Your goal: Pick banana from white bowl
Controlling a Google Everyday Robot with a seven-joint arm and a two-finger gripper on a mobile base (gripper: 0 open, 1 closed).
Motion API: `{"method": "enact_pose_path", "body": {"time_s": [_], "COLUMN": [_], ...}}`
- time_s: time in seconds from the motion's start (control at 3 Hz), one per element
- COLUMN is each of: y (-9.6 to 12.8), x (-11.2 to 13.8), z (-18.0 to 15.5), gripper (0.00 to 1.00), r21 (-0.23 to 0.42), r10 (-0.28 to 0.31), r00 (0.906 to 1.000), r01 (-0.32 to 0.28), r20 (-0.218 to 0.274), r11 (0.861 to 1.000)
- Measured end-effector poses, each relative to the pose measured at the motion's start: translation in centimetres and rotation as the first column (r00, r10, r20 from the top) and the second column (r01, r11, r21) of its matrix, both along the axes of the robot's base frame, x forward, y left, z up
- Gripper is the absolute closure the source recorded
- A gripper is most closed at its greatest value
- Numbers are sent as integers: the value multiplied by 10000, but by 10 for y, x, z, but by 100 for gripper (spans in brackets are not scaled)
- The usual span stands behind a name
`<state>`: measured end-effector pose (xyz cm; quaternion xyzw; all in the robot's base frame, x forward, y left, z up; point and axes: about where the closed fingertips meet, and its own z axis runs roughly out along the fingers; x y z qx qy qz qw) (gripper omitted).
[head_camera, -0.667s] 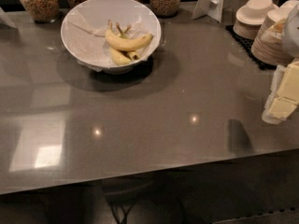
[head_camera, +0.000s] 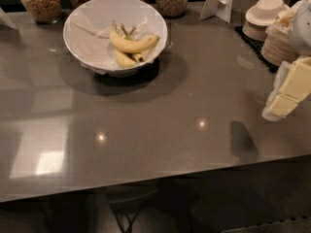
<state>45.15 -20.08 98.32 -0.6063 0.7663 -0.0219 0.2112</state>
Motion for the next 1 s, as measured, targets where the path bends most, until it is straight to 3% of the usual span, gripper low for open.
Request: {"method": "enact_pose_path", "body": {"time_s": [0.33,0.67,1.0], "y": [31,59,84], "x": [30,66,99], "z": [12,22,26], "gripper": [0,0,0], "r21": [1208,2301,2971], "r10": [352,380,422], "r00": [9938,9834,9781], "r01": [-479,-791,-1030], "r20": [1050,1776,2040], "r11": [9915,9700,9493]}}
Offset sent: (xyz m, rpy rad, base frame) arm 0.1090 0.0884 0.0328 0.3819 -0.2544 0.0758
